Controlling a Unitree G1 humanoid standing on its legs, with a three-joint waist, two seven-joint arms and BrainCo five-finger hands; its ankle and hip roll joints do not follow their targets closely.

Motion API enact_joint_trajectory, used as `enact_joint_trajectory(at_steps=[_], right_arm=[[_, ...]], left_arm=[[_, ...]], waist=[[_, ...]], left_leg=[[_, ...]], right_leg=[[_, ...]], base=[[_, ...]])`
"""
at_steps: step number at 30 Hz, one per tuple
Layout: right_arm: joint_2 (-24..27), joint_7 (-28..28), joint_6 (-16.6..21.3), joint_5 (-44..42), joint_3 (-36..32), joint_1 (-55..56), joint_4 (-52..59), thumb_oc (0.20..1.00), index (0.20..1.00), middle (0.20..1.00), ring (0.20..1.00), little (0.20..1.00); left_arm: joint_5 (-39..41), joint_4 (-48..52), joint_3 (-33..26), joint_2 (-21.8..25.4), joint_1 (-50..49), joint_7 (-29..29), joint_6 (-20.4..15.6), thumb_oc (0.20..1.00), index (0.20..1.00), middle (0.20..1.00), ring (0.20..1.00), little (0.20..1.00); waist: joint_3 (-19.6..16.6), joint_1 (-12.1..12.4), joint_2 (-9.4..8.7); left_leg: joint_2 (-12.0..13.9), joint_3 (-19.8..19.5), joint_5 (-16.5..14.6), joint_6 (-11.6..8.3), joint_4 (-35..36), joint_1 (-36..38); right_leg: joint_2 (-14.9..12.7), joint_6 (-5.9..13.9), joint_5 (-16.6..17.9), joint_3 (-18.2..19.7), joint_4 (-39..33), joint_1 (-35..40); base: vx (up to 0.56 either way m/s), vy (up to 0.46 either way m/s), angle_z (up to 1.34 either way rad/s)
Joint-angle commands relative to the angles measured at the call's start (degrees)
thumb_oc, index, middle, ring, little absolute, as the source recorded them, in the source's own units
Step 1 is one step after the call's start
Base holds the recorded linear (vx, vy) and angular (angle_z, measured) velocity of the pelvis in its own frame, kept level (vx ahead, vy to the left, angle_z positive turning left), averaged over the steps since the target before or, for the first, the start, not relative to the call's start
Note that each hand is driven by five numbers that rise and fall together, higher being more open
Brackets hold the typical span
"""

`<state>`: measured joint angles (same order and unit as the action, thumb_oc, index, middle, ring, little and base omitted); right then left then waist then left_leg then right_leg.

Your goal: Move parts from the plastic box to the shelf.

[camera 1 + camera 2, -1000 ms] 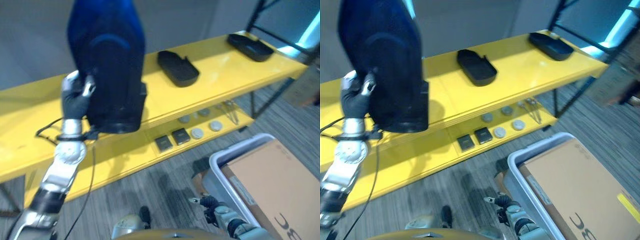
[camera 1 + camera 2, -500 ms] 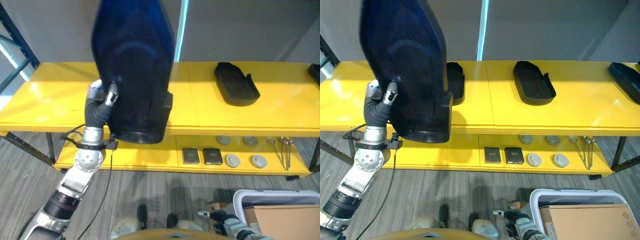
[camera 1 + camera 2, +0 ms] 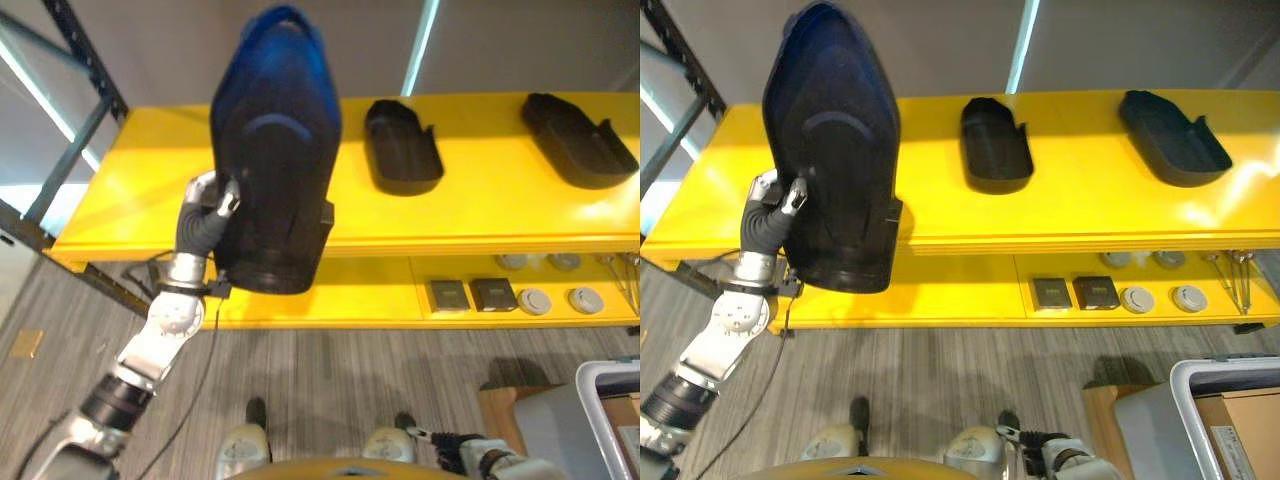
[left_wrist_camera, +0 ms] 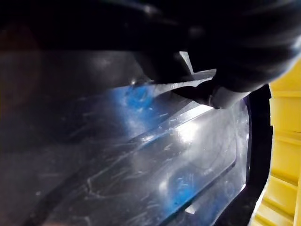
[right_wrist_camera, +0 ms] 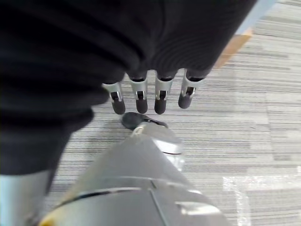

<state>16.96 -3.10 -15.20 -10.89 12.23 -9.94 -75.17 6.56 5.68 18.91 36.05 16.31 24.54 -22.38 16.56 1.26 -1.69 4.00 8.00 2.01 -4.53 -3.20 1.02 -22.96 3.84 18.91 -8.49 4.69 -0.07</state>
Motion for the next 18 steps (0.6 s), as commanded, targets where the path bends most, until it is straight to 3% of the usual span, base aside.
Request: enact_joint_trajectory(at_steps=[1, 2, 4, 5, 10, 13, 15, 18], right_arm=[[3.1, 0.4, -2.3, -0.4, 2.0, 1.1, -1.3, 1.000, 1.000, 1.000, 1.000, 1.000], [3.1, 0.0, -1.9, -0.1, 1.8, 1.6, -1.3, 1.000, 1.000, 1.000, 1.000, 1.000], [2.4, 0.6, -0.4, -1.0, 1.1, 4.2, -1.2, 1.000, 1.000, 1.000, 1.000, 1.000], [2.3, 0.8, -0.2, -1.6, 0.9, 5.0, -1.2, 1.000, 1.000, 1.000, 1.000, 1.000], [1.6, -2.4, -0.5, -0.5, 0.7, 6.3, -1.5, 1.000, 1.000, 1.000, 1.000, 1.000], [1.2, -4.8, -0.7, 1.8, 3.6, 7.1, 0.4, 1.000, 1.000, 1.000, 1.000, 1.000], [1.1, -4.9, -0.5, 0.9, 4.5, 7.3, 1.0, 1.000, 1.000, 1.000, 1.000, 1.000], [2.3, -3.9, -1.3, -4.0, 4.6, 5.9, 2.2, 1.000, 1.000, 1.000, 1.000, 1.000]], left_arm=[[-0.5, 4.6, -4.5, -1.7, 0.5, 1.6, -1.8, 0.200, 0.200, 0.200, 0.200, 0.200], [-0.6, 4.6, -4.7, -1.7, 0.4, 1.9, -1.7, 0.200, 0.200, 0.200, 0.200, 0.200], [0.1, 4.9, -4.8, -1.6, 0.0, 2.2, -1.2, 0.200, 0.200, 0.200, 0.200, 0.200], [0.5, 5.0, -5.2, -1.6, -0.3, 2.3, -0.9, 0.200, 0.200, 0.200, 0.200, 0.200], [0.7, 4.3, -8.1, -0.5, -1.2, 6.1, 1.6, 0.200, 0.200, 0.200, 0.200, 0.200], [2.5, 1.3, -11.0, -0.5, -0.5, 6.2, 4.6, 0.200, 0.200, 0.200, 0.200, 0.200], [4.4, -0.3, -11.4, -0.1, 0.0, 5.0, 5.3, 0.200, 0.200, 0.200, 0.200, 0.200], [10.7, -2.9, -12.1, 0.6, 1.5, 0.6, 9.2, 0.200, 0.200, 0.200, 0.200, 0.200]], waist=[[-3.4, -0.2, 3.83], [-3.7, -0.4, 3.89], [-4.6, -1.7, 3.69], [-4.9, -1.9, 3.53], [-4.7, -2.9, 2.78], [-4.3, -3.1, 2.53], [-4.0, -3.3, 2.61], [-2.9, -3.6, 3.29]], left_leg=[[3.5, 0.7, -3.9, 2.15, 4.5, 2.9], [3.2, 0.4, -4.0, 2.46, 4.9, 2.9], [-0.5, -2.5, -4.8, 3.88, 7.2, 3.9], [-1.3, -3.1, -5.1, 4.10, 7.4, 4.1], [-3.4, -2.5, -6.4, 5.11, 8.0, 4.9], [-4.7, -2.1, -6.1, 5.58, 8.0, 3.8], [-5.1, -1.9, -5.9, 5.70, 7.7, 3.1], [-5.7, -1.9, -5.4, 5.71, 7.8, 1.9]], right_leg=[[6.8, 4.83, -19.2, -1.9, 4.1, 3.7], [8.1, 4.62, -20.0, -1.6, 3.8, 3.5], [15.0, 2.60, -22.2, 0.6, 1.6, 3.6], [16.0, 2.30, -21.9, 0.9, 0.4, 3.6], [17.7, 3.22, -17.0, 3.2, -4.1, -0.3], [19.9, 2.04, -17.3, 4.5, -6.6, 0.8], [20.5, 1.51, -17.7, 4.7, -6.7, 0.7], [21.2, 0.84, -18.0, 5.3, -7.2, 0.1]], base=[[0.10, 0.252, -0.50], [0.14, 0.216, -0.41], [0.22, 0.205, -0.01], [0.22, 0.121, 0.60], [0.10, -0.043, 0.36], [0.09, -0.147, 0.06], [0.08, -0.109, 0.05], [0.03, -0.056, 0.03]])
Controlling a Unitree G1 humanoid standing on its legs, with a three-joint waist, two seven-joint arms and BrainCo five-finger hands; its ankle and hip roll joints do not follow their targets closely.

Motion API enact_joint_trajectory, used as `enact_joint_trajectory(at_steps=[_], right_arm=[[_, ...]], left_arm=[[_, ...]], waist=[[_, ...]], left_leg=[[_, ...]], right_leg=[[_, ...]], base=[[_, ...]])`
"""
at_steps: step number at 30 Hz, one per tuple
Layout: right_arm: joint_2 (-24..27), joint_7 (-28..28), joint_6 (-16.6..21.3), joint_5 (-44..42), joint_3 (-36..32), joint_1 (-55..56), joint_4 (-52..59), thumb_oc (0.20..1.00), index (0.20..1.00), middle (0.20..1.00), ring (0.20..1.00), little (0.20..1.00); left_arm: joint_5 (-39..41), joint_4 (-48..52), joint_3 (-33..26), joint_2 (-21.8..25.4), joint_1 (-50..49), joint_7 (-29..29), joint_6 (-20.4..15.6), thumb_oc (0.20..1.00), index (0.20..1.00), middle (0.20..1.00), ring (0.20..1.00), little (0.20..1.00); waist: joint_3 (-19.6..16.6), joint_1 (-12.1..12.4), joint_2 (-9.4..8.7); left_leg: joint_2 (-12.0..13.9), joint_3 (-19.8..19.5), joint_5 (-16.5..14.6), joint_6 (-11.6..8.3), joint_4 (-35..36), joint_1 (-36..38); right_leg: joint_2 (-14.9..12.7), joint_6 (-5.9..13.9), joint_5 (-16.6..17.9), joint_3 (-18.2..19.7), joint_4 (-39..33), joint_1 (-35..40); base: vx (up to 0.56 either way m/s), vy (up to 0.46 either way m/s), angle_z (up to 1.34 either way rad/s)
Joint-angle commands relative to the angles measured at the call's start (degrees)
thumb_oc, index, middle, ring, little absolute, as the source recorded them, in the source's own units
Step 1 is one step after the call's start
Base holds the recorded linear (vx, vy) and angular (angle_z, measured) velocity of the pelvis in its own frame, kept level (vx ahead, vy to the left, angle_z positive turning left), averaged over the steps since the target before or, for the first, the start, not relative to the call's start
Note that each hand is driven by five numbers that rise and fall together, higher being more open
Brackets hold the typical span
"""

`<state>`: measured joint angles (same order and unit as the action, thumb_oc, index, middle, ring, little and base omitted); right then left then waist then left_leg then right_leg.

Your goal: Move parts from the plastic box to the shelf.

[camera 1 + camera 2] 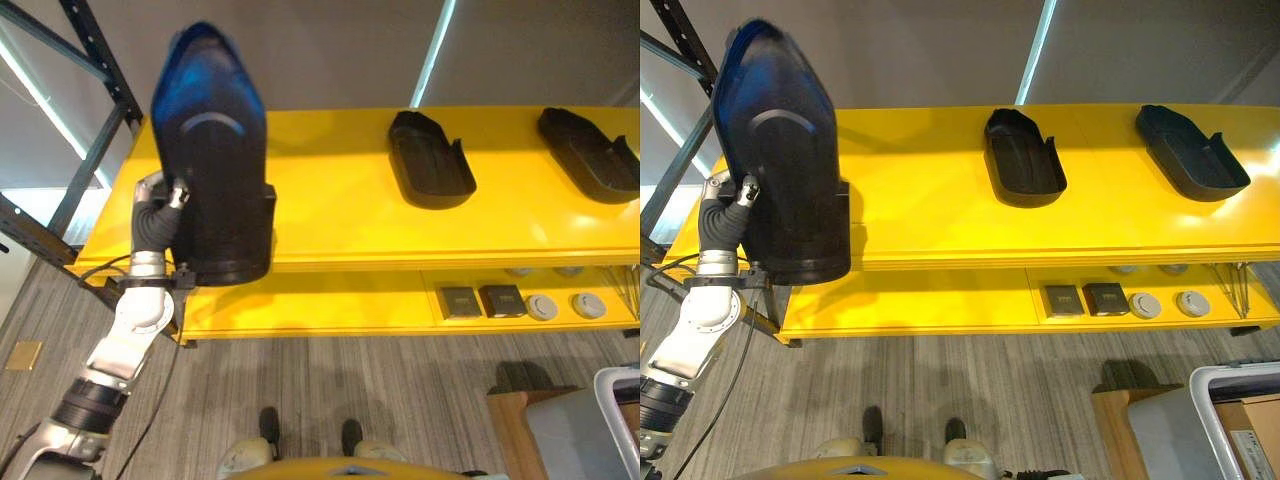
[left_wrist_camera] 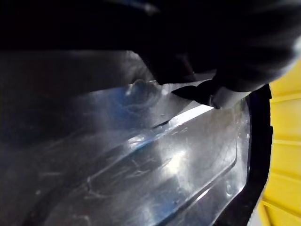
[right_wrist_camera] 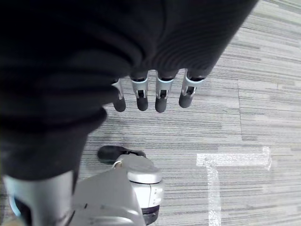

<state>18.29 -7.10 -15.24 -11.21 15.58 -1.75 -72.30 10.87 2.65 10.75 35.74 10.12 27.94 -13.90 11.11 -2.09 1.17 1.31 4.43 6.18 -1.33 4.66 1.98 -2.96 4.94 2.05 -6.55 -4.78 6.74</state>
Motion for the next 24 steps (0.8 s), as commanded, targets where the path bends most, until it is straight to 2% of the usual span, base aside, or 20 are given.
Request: enact_joint_trajectory(at_steps=[1, 3, 5, 8, 9, 11, 13, 17, 20, 24], right_arm=[[1.5, 0.5, -1.4, -5.1, 1.0, -3.1, -0.5, 1.000, 1.000, 1.000, 1.000, 1.000], [2.5, -0.6, -1.8, -4.2, 0.5, -4.2, -0.1, 1.000, 1.000, 1.000, 1.000, 1.000], [3.0, -1.6, -1.5, -3.7, 0.6, -4.4, 0.2, 1.000, 1.000, 1.000, 1.000, 1.000], [3.4, -2.4, -2.3, -5.6, 0.9, -4.8, 1.1, 1.000, 1.000, 1.000, 1.000, 1.000], [4.2, -3.1, -2.4, -4.6, 1.3, -5.1, 1.3, 1.000, 1.000, 1.000, 1.000, 1.000], [5.1, -4.0, -2.4, -2.2, 1.7, -5.2, 1.3, 1.000, 1.000, 1.000, 1.000, 1.000], [6.1, -4.6, -2.1, -1.6, 2.4, -5.4, 1.2, 1.000, 1.000, 1.000, 1.000, 1.000], [6.9, -5.1, -2.3, -1.2, 2.6, -5.6, 1.1, 1.000, 1.000, 1.000, 1.000, 1.000], [7.4, -5.2, -1.6, -1.3, 2.9, -5.7, 1.3, 1.000, 1.000, 1.000, 1.000, 1.000], [7.8, -4.7, -1.5, -2.7, 4.1, -7.1, 2.0, 1.000, 1.000, 1.000, 1.000, 1.000]], left_arm=[[8.7, -1.1, -4.1, 1.1, 8.7, -3.0, 0.3, 0.200, 0.200, 0.200, 0.200, 0.200], [12.5, -3.3, -4.7, 1.5, 10.2, -5.0, 1.3, 0.200, 0.200, 0.200, 0.200, 0.200], [13.8, -5.6, -5.3, 1.9, 11.8, -6.7, -0.3, 0.200, 0.200, 0.200, 0.200, 0.200], [14.5, -8.6, -6.3, 3.8, 15.1, -8.9, 0.1, 0.200, 0.200, 0.200, 0.200, 0.200], [19.0, -13.0, -7.1, 5.7, 19.6, -12.1, 1.1, 0.200, 0.200, 0.200, 0.200, 0.200], [17.1, -19.0, -6.5, 8.6, 24.9, -13.8, 2.7, 0.200, 0.200, 0.200, 0.200, 0.200], [19.9, -25.8, -4.7, 11.8, 29.6, -15.5, 4.6, 0.200, 0.200, 0.200, 0.200, 0.200], [23.5, -34.4, -3.6, 14.0, 33.0, -16.8, 8.0, 0.200, 0.200, 0.200, 0.200, 0.200], [21.7, -41.6, -2.3, 15.8, 35.6, -16.5, 8.1, 0.200, 0.200, 0.200, 0.200, 0.200], [20.2, -47.7, 1.3, 17.6, 39.6, -18.6, 10.4, 0.200, 0.200, 0.200, 0.200, 0.200]], waist=[[2.9, -0.5, 0.70], [3.5, -0.9, 1.19], [4.0, -1.5, 1.46], [5.1, -2.5, 1.73], [6.1, -3.6, 2.06], [7.3, -4.9, 2.44], [8.5, -5.9, 2.85], [9.6, -6.9, 3.37], [10.7, -7.7, 3.63], [12.3, -8.1, 3.58]], left_leg=[[-3.0, 1.8, -9.3, 2.35, 0.1, 0.5], [-2.8, 2.1, -8.8, 1.95, 0.3, -0.4], [-2.6, 2.5, -8.6, 1.63, 0.3, -1.0], [-1.9, 3.4, -8.2, 1.18, 0.3, -1.7], [-1.3, 4.3, -7.9, 0.79, 0.3, -2.4], [-0.6, 5.1, -7.6, 0.39, 0.3, -2.9], [0.0, 5.7, -7.4, 0.05, 0.3, -3.2], [0.4, 6.1, -7.2, -0.27, 0.3, -3.2], [0.6, 6.3, -7.0, -0.42, 0.3, -3.7], [0.8, 6.5, -6.6, -0.54, 0.3, -4.9]], right_leg=[[1.3, -0.38, -1.1, 3.6, 2.1, -7.0], [1.5, -0.56, -1.2, 3.9, 1.9, -7.7], [1.7, -0.57, -1.0, 4.3, 1.5, -8.1], [1.8, -0.77, -0.9, 5.1, 1.2, -8.7], [1.8, -1.02, -1.0, 5.8, 1.4, -9.5], [1.3, -0.93, -0.9, 6.5, 1.5, -10.4], [0.7, -0.72, -0.7, 6.8, 1.7, -11.1], [0.2, -0.66, -0.8, 7.0, 1.9, -11.4], [0.2, -0.74, -0.8, 7.2, 2.2, -12.1], [0.7, -0.91, -0.5, 7.7, 2.0, -13.4]], base=[[-0.01, -0.030, -0.02], [0.00, 0.000, 0.00], [0.01, -0.028, -0.05], [0.03, -0.022, -0.20], [0.01, 0.019, -0.17], [0.01, 0.021, -0.31], [0.01, 0.026, -0.27], [0.04, 0.032, -0.13], [0.01, 0.015, -0.08], [-0.03, -0.010, -0.02]])
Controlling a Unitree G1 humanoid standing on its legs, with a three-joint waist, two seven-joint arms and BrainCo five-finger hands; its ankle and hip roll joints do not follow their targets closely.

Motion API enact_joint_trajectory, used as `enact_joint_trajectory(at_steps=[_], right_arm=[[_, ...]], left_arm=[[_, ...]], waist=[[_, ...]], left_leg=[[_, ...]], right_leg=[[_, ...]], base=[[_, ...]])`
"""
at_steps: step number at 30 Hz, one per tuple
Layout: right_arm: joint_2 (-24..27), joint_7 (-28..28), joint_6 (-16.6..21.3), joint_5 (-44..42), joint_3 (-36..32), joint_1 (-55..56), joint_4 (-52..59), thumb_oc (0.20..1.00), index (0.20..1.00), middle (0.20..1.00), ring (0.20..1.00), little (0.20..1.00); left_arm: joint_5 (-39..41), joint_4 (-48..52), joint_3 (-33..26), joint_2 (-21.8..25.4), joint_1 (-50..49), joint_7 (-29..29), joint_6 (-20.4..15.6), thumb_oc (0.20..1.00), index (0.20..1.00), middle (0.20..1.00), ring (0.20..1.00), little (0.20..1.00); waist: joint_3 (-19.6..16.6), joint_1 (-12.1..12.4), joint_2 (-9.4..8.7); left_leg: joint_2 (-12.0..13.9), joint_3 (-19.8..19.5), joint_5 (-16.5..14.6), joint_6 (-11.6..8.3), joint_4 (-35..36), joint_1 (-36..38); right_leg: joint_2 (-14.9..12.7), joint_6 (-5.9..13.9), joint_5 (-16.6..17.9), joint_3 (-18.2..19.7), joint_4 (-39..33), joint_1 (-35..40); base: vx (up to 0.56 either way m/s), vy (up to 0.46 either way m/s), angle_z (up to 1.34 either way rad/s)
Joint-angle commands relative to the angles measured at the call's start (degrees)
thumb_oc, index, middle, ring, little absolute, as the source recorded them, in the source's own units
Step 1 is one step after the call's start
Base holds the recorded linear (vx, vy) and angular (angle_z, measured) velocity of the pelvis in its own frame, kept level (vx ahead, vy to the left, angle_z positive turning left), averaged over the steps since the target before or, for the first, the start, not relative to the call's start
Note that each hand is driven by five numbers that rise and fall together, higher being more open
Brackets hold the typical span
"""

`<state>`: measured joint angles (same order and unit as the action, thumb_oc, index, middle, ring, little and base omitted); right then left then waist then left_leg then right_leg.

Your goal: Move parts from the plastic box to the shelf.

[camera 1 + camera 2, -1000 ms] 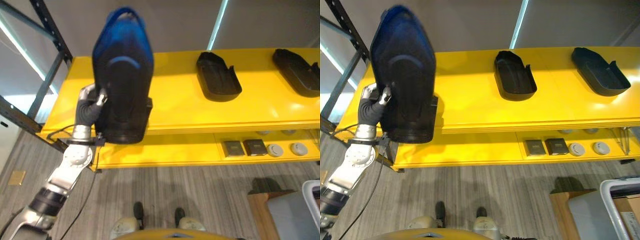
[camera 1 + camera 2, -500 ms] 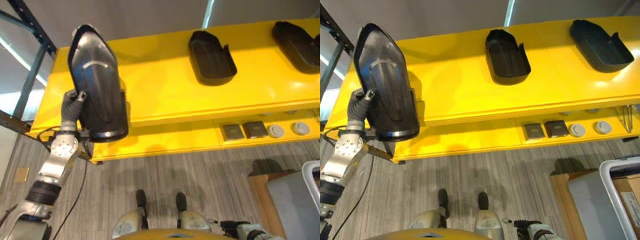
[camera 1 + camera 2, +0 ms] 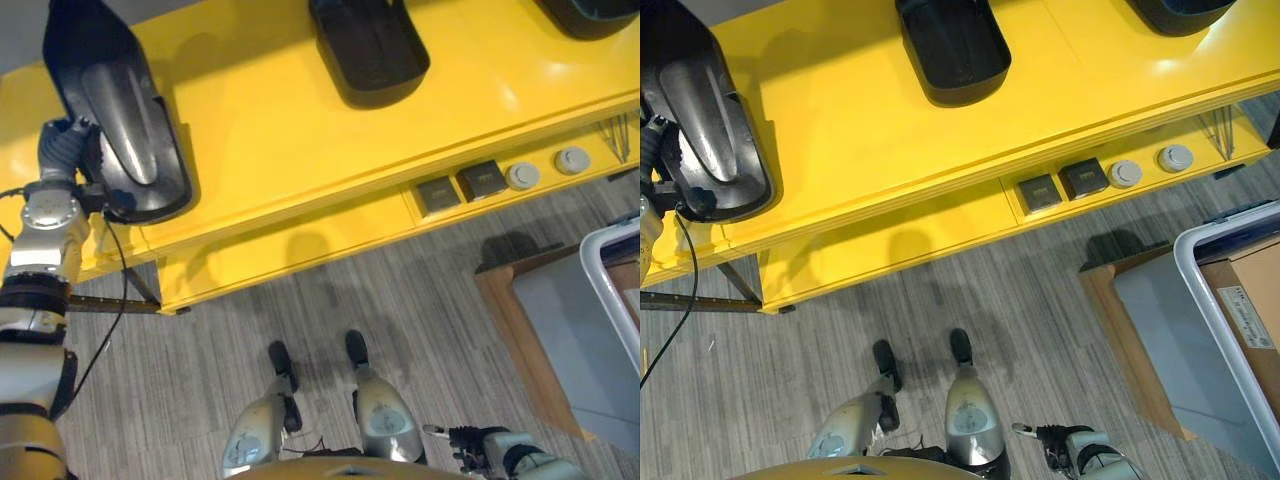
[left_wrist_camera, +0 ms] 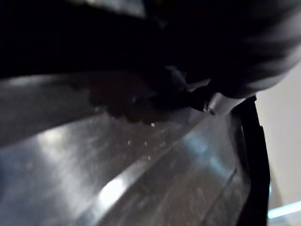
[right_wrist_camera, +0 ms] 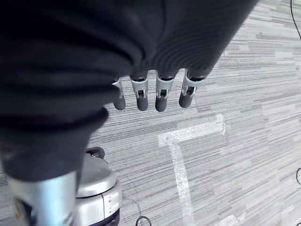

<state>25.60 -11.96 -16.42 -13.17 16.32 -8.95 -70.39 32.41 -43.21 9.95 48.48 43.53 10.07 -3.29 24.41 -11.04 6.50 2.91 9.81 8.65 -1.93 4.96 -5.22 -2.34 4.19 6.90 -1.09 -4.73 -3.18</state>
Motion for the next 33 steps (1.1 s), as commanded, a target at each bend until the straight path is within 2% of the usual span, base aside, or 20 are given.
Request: enact_joint_trajectory(at_steps=[1, 6, 13, 16, 20, 23, 25, 28, 33], right_arm=[[0.5, 0.2, -0.1, -1.2, 3.6, -0.2, 0.2, 1.000, 1.000, 1.000, 1.000, 1.000], [0.4, 0.6, 0.1, -3.4, 4.3, -1.9, 1.2, 1.000, 1.000, 1.000, 1.000, 1.000], [1.0, 0.7, -0.6, -4.6, 5.0, -3.3, 2.0, 1.000, 1.000, 1.000, 1.000, 1.000], [1.2, 0.4, -0.7, -5.6, 5.1, -3.7, 2.2, 1.000, 1.000, 1.000, 1.000, 1.000], [1.3, 1.1, -0.8, -7.5, 5.0, -3.8, 2.8, 1.000, 1.000, 1.000, 1.000, 1.000], [1.4, 0.9, -1.0, -7.4, 5.0, -3.5, 3.2, 1.000, 1.000, 1.000, 1.000, 1.000], [1.4, 0.7, -0.6, -7.0, 5.0, -2.9, 3.3, 1.000, 1.000, 1.000, 1.000, 1.000], [1.1, 0.9, 0.0, -7.1, 5.1, -2.6, 3.6, 1.000, 1.000, 1.000, 1.000, 1.000], [1.1, 1.3, -0.1, -7.8, 5.6, -2.9, 4.1, 1.000, 1.000, 1.000, 1.000, 1.000]], left_arm=[[-1.5, -2.8, 2.8, 5.0, 6.8, -1.7, 0.8, 0.200, 0.200, 0.200, 0.200, 0.200], [-5.0, -5.5, 5.5, 5.3, 8.6, -5.2, 4.6, 0.200, 0.200, 0.200, 0.200, 0.200], [-9.0, -6.5, 9.6, 5.9, 11.2, -7.0, 4.3, 0.200, 0.200, 0.200, 0.200, 0.200], [-13.8, -5.5, 12.5, 6.0, 14.2, -6.0, 3.4, 0.200, 0.200, 0.200, 0.200, 0.200], [-15.4, -5.8, 15.5, 6.3, 17.6, -5.8, 5.7, 0.200, 0.200, 0.200, 0.200, 0.200], [-14.4, -6.6, 15.8, 6.3, 18.4, -5.0, 7.3, 0.200, 0.200, 0.200, 0.200, 0.200], [-13.6, -8.4, 15.5, 6.2, 19.0, -2.7, 10.5, 0.200, 0.200, 0.200, 0.200, 0.200], [-14.6, -10.4, 14.9, 6.2, 18.7, -1.3, 12.3, 0.200, 0.200, 0.200, 0.200, 0.200], [-14.8, -12.6, 13.7, 6.0, 17.2, 0.2, 12.3, 0.200, 0.200, 0.200, 0.200, 0.200]], waist=[[-0.6, 0.8, -1.78], [0.8, 0.7, -1.88], [2.0, 0.3, -1.91], [2.8, -0.1, -1.93], [3.1, -0.8, -1.99], [3.2, -1.2, -2.09], [3.3, -1.6, -2.17], [3.3, -1.7, -2.25], [3.2, -1.6, -2.24]], left_leg=[[-0.7, 1.1, -9.0, 0.02, 0.0, 2.0], [-0.3, 1.1, -8.6, -0.17, 0.0, 1.2], [0.0, 1.7, -8.1, -0.48, 0.0, 0.3], [0.2, 2.1, -7.9, -0.79, 0.0, -0.2], [0.4, 2.7, -7.9, -1.03, 0.0, -0.3], [0.5, 3.0, -7.8, -1.16, 0.0, -0.3], [0.7, 3.2, -7.7, -1.28, 0.0, -0.2], [0.7, 3.2, -7.7, -1.31, 0.0, -0.1], [0.9, 3.1, -7.6, -1.51, 0.0, 0.0]], right_leg=[[0.2, -0.20, -5.3, 2.4, 1.9, -3.7], [0.7, -0.37, -5.0, 2.7, 1.6, -4.5], [1.0, -0.38, -4.5, 3.1, 1.3, -5.4], [0.9, -0.27, -4.1, 3.2, 1.0, -5.9], [1.0, -0.09, -3.9, 3.4, 1.0, -6.3], [1.1, -0.10, -3.9, 3.5, 1.0, -6.4], [1.2, -0.10, -4.0, 3.6, 1.1, -6.4], [1.2, -0.12, -4.1, 3.5, 1.2, -6.3], [1.3, -0.24, -4.2, 3.4, 1.3, -6.3]], base=[[-0.05, -0.032, 0.00], [-0.01, -0.006, 0.00], [0.00, 0.000, 0.00], [0.00, 0.000, 0.00], [0.01, -0.008, -0.02], [0.02, -0.004, -0.05], [0.01, -0.005, -0.02], [0.00, 0.000, 0.00], [0.00, -0.016, -0.02]])
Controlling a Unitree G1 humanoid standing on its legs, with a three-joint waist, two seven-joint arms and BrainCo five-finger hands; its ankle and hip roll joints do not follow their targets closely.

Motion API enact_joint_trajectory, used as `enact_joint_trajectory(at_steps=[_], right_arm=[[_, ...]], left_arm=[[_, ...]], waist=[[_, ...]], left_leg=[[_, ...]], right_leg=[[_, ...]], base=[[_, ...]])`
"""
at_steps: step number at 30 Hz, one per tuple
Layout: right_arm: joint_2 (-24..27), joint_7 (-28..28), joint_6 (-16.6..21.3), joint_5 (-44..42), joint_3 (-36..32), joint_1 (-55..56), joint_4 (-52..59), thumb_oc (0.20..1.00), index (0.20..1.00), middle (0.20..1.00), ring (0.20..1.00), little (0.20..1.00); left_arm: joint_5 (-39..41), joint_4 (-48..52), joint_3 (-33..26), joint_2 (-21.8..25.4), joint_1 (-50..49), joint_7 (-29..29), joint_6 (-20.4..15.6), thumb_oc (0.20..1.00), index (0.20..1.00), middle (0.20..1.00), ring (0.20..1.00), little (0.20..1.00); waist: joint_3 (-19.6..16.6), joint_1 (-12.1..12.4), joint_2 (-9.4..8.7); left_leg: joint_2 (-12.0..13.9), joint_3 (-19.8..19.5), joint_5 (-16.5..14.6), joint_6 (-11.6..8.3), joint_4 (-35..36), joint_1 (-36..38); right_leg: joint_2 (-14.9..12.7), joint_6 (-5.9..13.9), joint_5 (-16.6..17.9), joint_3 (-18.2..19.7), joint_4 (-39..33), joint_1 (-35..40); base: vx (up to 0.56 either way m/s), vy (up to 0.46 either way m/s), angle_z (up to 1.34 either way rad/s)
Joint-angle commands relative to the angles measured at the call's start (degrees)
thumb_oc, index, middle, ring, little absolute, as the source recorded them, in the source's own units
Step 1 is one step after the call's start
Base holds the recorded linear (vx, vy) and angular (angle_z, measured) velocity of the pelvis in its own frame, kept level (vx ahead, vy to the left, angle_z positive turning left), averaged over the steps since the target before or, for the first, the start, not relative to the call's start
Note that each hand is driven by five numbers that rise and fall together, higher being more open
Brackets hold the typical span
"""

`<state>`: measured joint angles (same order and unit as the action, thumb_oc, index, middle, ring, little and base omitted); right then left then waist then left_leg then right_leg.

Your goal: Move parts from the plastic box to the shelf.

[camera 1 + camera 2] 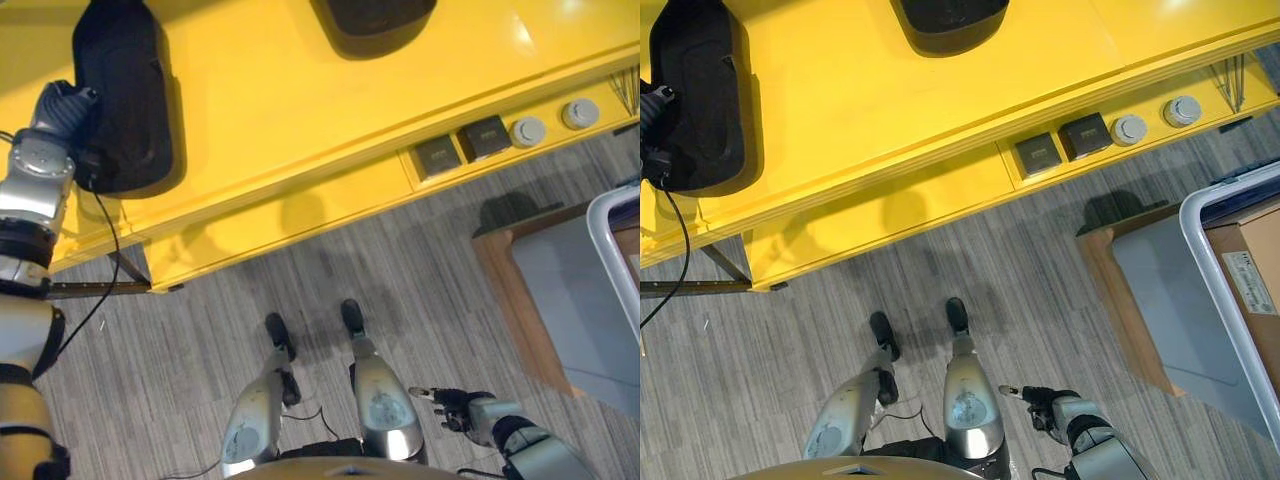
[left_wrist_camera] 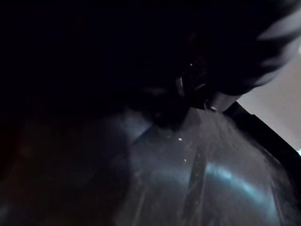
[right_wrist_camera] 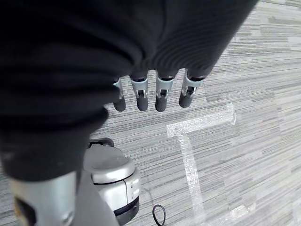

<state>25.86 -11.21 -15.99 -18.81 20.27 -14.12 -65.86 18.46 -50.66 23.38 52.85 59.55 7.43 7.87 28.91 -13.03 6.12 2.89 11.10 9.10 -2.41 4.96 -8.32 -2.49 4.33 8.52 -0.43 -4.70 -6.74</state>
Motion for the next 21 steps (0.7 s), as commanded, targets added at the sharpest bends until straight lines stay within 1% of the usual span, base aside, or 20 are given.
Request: enact_joint_trajectory(at_steps=[1, 9, 10, 11, 12, 13, 18, 21], right_arm=[[0.9, 0.6, -0.7, -2.4, 1.7, 2.0, -0.1, 1.000, 1.000, 1.000, 1.000, 1.000], [0.7, 1.1, -1.2, -2.8, 1.5, 1.6, 0.1, 1.000, 1.000, 1.000, 1.000, 1.000], [0.7, 1.1, -1.3, -2.8, 1.5, 1.6, 0.1, 1.000, 1.000, 1.000, 1.000, 1.000], [0.6, 1.1, -1.3, -2.7, 1.4, 1.7, 0.1, 1.000, 1.000, 1.000, 1.000, 1.000], [0.6, 1.1, -1.3, -2.7, 1.4, 1.7, 0.1, 1.000, 1.000, 1.000, 1.000, 1.000], [0.5, 1.1, -1.3, -2.6, 1.2, 1.8, 0.0, 1.000, 1.000, 1.000, 1.000, 1.000], [0.5, 1.0, -0.9, -2.2, 0.8, 2.4, -0.2, 1.000, 1.000, 1.000, 1.000, 1.000], [0.4, 1.0, -0.7, -2.0, 0.4, 2.9, -0.5, 1.000, 1.000, 1.000, 1.000, 1.000]], left_arm=[[-0.9, -5.5, -0.2, 1.4, 0.7, 2.9, 0.7, 0.200, 0.200, 0.200, 0.200, 0.200], [-1.1, -4.0, -0.9, 0.6, -0.9, 1.5, -0.3, 0.200, 0.200, 0.200, 0.200, 0.200], [-0.8, -3.9, -0.9, 0.6, -0.9, 1.0, -0.6, 0.341, 0.341, 0.341, 0.341, 0.341], [-0.9, -3.7, -0.9, 0.4, -1.0, 0.6, -1.0, 0.580, 0.580, 0.580, 0.580, 0.580], [-1.0, -3.5, -0.9, 0.3, -1.1, 0.6, -1.3, 0.658, 0.658, 0.658, 0.658, 0.658], [-1.2, -3.2, -0.9, 0.3, -1.1, 0.4, -1.8, 1.000, 1.000, 1.000, 1.000, 1.000], [-2.0, -2.1, -0.6, 0.2, -1.0, 0.2, -3.1, 1.000, 1.000, 1.000, 1.000, 1.000], [-2.0, -1.2, -0.6, 0.2, -1.0, 1.5, -3.3, 1.000, 1.000, 1.000, 1.000, 1.000]], waist=[[-1.2, 0.5, -1.80], [-1.3, 0.7, -1.61], [-1.3, 0.7, -1.62], [-1.4, 0.7, -1.64], [-1.4, 0.7, -1.63], [-1.5, 0.7, -1.66], [-1.8, 0.5, -1.73], [-2.4, 0.4, -1.65]], left_leg=[[0.9, 1.8, -8.0, -1.12, 0.0, 3.1], [1.2, 1.5, -8.0, -1.42, 0.0, 3.3], [1.2, 1.6, -7.9, -1.45, 0.0, 3.3], [1.2, 1.6, -8.0, -1.47, 0.0, 3.4], [1.2, 1.6, -8.0, -1.48, 0.0, 3.4], [1.3, 1.7, -8.0, -1.53, 0.0, 3.5], [1.4, 1.8, -8.3, -1.55, 0.0, 4.2], [1.4, 1.9, -8.4, -1.59, 0.0, 4.9]], right_leg=[[1.4, -0.39, -5.9, 2.8, 1.2, -2.7], [1.5, -0.48, -6.1, 2.8, 1.3, -2.4], [1.6, -0.47, -6.1, 2.8, 1.3, -2.3], [1.6, -0.48, -6.1, 2.8, 1.3, -2.2], [1.6, -0.48, -6.1, 2.8, 1.2, -2.2], [1.6, -0.45, -6.1, 2.8, 1.2, -2.1], [1.6, -0.32, -6.2, 2.7, 1.0, -1.4], [1.7, -0.23, -6.3, 2.7, 0.8, -0.6]], base=[[0.00, 0.000, 0.00], [0.00, 0.000, 0.00], [0.00, 0.000, 0.00], [0.00, 0.000, 0.00], [0.00, 0.000, 0.00], [0.00, 0.000, 0.00], [0.00, 0.000, 0.00], [0.00, 0.000, 0.00]])
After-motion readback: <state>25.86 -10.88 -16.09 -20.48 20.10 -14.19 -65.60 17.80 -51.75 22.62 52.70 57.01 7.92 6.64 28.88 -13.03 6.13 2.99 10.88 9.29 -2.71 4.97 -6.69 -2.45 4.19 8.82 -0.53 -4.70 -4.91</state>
